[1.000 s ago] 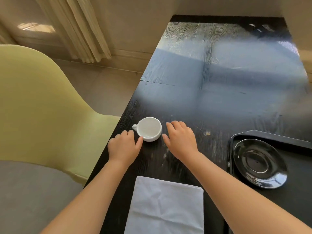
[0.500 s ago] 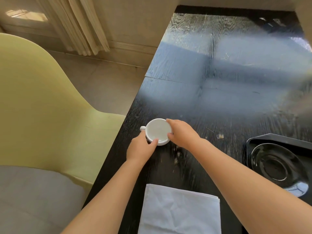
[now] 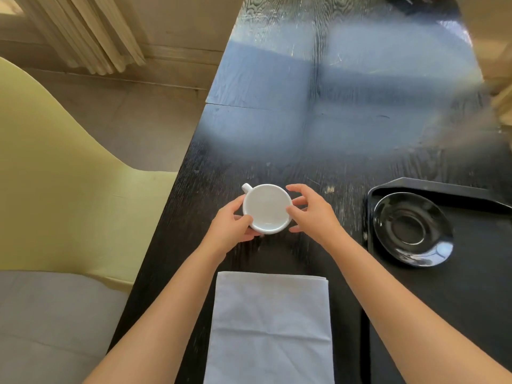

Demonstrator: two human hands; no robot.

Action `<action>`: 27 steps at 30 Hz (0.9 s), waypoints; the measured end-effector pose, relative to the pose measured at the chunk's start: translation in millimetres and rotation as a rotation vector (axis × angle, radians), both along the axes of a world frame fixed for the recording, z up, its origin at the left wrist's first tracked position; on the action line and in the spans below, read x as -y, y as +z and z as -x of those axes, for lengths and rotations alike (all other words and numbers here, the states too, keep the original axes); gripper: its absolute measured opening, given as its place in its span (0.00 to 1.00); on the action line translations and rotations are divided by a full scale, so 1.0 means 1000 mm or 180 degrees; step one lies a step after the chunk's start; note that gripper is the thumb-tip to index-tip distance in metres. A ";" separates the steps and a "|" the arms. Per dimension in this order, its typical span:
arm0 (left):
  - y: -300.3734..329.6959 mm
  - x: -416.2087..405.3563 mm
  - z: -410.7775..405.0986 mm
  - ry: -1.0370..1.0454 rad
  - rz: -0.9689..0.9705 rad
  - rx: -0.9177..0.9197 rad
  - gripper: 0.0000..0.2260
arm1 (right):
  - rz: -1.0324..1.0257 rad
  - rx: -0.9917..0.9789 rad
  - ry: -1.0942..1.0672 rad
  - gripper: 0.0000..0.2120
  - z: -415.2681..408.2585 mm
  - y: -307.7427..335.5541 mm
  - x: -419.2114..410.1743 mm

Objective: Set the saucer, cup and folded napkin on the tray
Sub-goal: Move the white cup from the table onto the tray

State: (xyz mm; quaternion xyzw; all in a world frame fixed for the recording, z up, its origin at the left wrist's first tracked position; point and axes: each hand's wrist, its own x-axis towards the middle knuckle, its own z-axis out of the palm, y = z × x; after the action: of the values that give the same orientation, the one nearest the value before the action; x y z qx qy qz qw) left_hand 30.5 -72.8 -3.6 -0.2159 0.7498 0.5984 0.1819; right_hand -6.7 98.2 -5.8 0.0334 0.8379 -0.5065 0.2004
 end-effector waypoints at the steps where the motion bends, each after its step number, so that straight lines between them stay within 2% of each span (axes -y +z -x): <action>1: 0.009 -0.007 -0.002 -0.0211 0.0045 -0.0014 0.24 | 0.0115 0.0066 -0.0027 0.18 -0.009 0.006 -0.013; 5: 0.035 -0.053 -0.017 -0.0830 0.0104 -0.0145 0.23 | 0.0507 0.0002 -0.0451 0.18 -0.057 0.029 -0.071; 9: 0.039 -0.111 -0.048 -0.0863 0.0017 -0.0242 0.14 | 0.0760 0.0089 -0.1116 0.19 -0.107 0.041 -0.124; 12: 0.030 -0.150 -0.081 -0.0957 -0.0089 -0.0233 0.09 | 0.0677 0.0257 -0.1393 0.19 -0.145 0.039 -0.157; 19: 0.009 -0.202 -0.136 -0.1346 -0.0013 0.0045 0.20 | 0.0505 0.0654 -0.1808 0.21 -0.215 0.019 -0.201; 27: -0.005 -0.218 -0.173 -0.1292 0.0306 0.0034 0.19 | 0.0473 0.0925 -0.1877 0.20 -0.252 0.001 -0.212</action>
State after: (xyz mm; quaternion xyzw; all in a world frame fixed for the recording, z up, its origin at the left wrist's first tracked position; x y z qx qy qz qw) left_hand 203.6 145.0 -8.8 -0.0720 0.8046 0.5119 0.2922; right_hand 245.6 309.8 -4.7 0.3315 0.7157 -0.5923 0.1646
